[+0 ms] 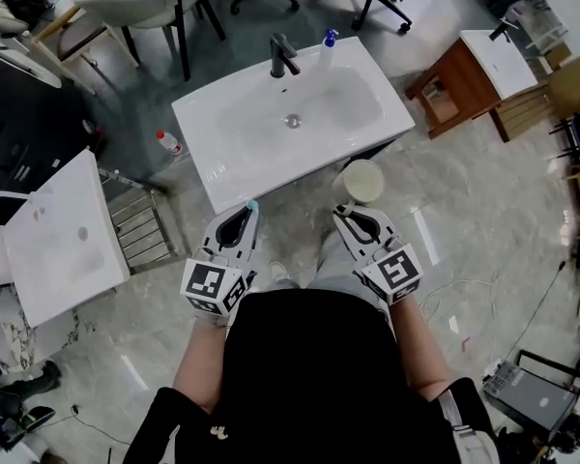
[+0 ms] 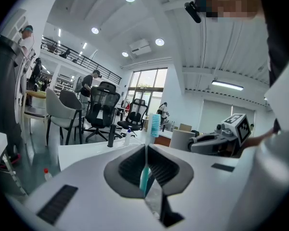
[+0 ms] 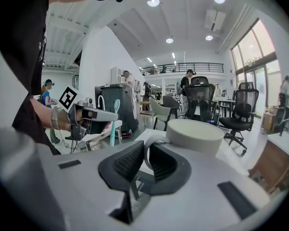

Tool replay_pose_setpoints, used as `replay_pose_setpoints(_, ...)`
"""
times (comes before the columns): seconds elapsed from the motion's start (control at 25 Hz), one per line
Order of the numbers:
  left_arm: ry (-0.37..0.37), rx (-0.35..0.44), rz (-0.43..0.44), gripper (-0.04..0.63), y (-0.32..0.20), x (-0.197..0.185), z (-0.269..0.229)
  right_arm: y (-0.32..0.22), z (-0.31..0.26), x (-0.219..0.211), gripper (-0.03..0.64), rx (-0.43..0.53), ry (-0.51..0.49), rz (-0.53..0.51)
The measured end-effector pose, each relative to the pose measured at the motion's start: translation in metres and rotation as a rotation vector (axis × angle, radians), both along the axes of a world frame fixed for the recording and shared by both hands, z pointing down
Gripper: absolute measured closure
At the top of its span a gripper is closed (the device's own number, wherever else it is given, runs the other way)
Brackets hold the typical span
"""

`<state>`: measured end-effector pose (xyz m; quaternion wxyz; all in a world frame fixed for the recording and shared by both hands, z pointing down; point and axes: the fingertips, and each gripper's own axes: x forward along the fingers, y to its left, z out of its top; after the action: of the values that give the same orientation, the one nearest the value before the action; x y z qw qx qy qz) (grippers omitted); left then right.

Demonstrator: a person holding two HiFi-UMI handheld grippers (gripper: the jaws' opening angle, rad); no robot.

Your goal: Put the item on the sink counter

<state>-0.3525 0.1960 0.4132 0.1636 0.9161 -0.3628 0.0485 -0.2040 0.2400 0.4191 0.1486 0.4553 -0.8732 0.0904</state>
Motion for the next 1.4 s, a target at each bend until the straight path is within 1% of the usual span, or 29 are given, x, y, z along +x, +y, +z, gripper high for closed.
replay_pose_setpoints(0.24,-0.018,-0.014,-0.024,0.563,-0.031,0.020,0.008,-0.038,0.006,0.020,0.566,-0.012,0.000,-0.048)
replay_pose_setpoints(0.68,-0.056,-0.042,-0.110,0.563,-0.099,0.086,0.008,-0.124,0.010,0.094,0.566,-0.029,-0.041,-0.117)
replay_pose_setpoints(0.88,-0.072,-0.050,-0.146,0.563,-0.122,0.122,0.006,-0.153,0.009,0.133,0.566,-0.025,-0.016,-0.159)
replay_pose_setpoints(1.12,-0.094,-0.043,-0.180,0.563,-0.146,0.171,0.003,-0.179,0.012,0.185,0.566,-0.019,-0.051,-0.180)
replay_pose_setpoints(1.28,-0.093,-0.039,-0.206,0.563,-0.160,0.203,0.000,-0.194,0.017,0.213,0.566,-0.024,-0.071,-0.189)
replay_pose_setpoints(1.4,-0.095,-0.036,-0.207,0.563,-0.168,0.227,-0.003,-0.202,0.021,0.231,0.566,-0.032,-0.085,-0.196)
